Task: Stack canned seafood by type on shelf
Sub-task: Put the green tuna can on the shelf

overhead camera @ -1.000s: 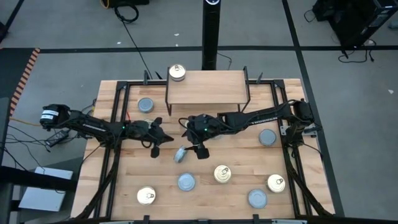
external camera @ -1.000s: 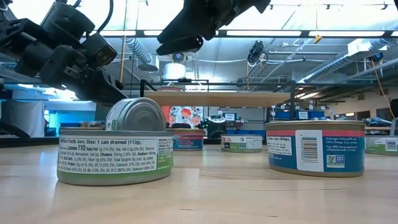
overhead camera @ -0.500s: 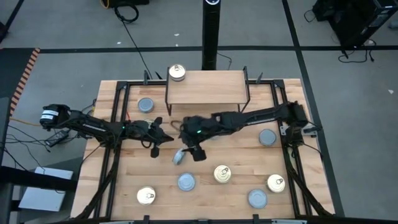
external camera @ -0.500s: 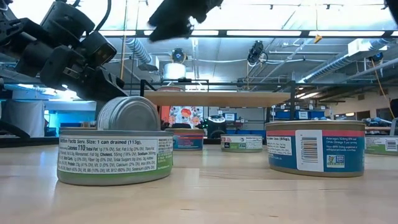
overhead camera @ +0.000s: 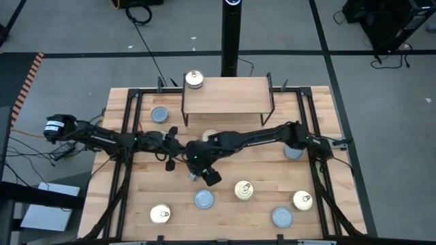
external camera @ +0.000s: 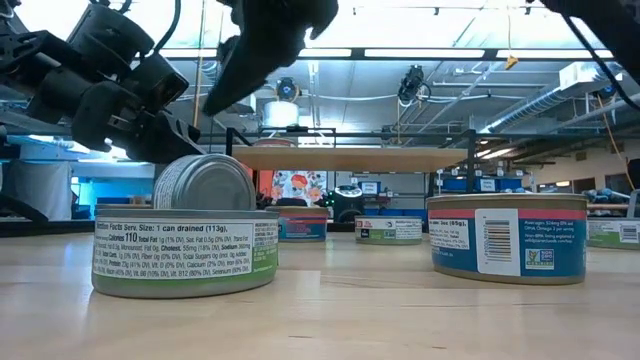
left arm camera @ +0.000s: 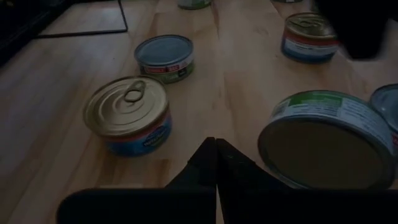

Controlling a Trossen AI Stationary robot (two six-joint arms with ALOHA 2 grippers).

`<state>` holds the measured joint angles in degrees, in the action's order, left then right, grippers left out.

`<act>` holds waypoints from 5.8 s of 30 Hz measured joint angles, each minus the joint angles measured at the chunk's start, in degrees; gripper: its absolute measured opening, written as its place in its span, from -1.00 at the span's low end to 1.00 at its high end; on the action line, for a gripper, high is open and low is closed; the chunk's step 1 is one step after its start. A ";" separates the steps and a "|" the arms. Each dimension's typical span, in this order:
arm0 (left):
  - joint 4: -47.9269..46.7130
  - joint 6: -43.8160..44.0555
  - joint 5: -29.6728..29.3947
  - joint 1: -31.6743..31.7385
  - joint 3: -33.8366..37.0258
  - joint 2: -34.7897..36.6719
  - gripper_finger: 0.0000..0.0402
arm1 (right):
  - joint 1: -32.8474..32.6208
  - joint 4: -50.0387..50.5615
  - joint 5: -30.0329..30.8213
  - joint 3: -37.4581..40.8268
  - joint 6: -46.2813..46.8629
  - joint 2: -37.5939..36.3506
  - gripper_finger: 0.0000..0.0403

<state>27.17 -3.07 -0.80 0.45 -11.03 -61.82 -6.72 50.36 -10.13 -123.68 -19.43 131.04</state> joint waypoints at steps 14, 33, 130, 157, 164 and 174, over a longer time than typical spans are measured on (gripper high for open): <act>0.12 -1.58 0.45 1.98 0.00 0.00 -1.00 | 1.00 2.25 -0.43 -2.53 -7.42 2.04 0.44; 0.29 -2.67 0.59 2.25 0.00 0.00 -1.00 | 2.21 2.78 -1.99 -1.84 -8.26 5.67 0.42; 1.66 -2.71 -0.67 2.23 0.00 0.01 -1.00 | 32.66 34.76 50.78 8.83 13.23 -11.73 0.52; 1.65 -2.67 -0.66 2.24 0.00 0.00 -1.00 | 45.21 18.45 14.98 8.77 14.47 -20.59 -0.96; 1.69 -2.67 -0.66 2.23 0.00 0.00 -1.00 | 44.61 17.58 12.90 8.79 13.56 -17.35 -0.92; 1.68 -2.67 -0.66 2.23 0.00 0.00 -1.00 | 44.25 20.01 16.50 8.96 11.78 -15.95 -0.95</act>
<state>28.84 -5.74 -1.45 2.68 -11.03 -61.82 37.53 70.37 6.37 -114.72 -7.65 115.09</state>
